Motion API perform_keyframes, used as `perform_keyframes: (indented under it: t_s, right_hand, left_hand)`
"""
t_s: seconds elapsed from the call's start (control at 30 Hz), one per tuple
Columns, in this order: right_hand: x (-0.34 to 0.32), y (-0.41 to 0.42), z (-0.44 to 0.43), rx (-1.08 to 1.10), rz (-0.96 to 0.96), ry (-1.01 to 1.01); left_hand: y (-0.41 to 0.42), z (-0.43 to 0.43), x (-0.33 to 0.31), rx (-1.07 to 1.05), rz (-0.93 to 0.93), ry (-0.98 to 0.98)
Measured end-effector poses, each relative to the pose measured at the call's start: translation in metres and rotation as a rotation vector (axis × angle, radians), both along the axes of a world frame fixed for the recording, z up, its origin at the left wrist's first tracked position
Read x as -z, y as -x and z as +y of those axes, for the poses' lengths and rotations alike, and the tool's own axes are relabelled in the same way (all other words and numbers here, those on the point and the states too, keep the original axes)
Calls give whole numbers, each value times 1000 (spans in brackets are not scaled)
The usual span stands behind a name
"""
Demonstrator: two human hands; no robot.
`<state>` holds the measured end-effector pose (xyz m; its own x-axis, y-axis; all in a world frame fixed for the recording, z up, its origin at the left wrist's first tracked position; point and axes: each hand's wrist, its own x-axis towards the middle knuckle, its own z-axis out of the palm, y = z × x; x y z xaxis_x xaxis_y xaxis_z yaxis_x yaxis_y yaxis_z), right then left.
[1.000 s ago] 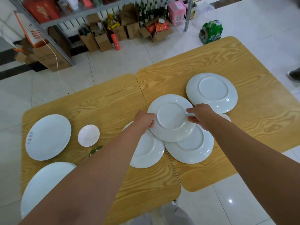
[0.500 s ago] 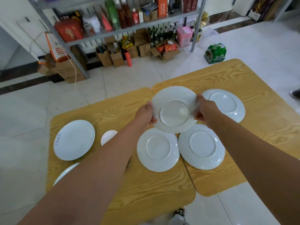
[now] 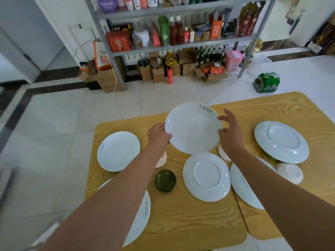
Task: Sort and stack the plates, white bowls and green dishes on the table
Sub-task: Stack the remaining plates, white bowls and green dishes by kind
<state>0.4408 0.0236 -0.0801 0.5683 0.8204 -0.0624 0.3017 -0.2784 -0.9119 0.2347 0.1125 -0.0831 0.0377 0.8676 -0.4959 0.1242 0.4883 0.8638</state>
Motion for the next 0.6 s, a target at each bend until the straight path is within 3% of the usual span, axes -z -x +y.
perform_keyframes:
  t_s: [0.2,0.33,0.6]
  right_hand:
    - [4,47,21,-58,1,-42]
    - [-1,78,43,-125,64,-20]
    - [11,155,89,-199,169,207]
  left_hand:
    - [65,8,-2,-13,-47,126]
    - [102,14,-3,-71,-25,86]
    - [188,32,-1,-286,-76,107]
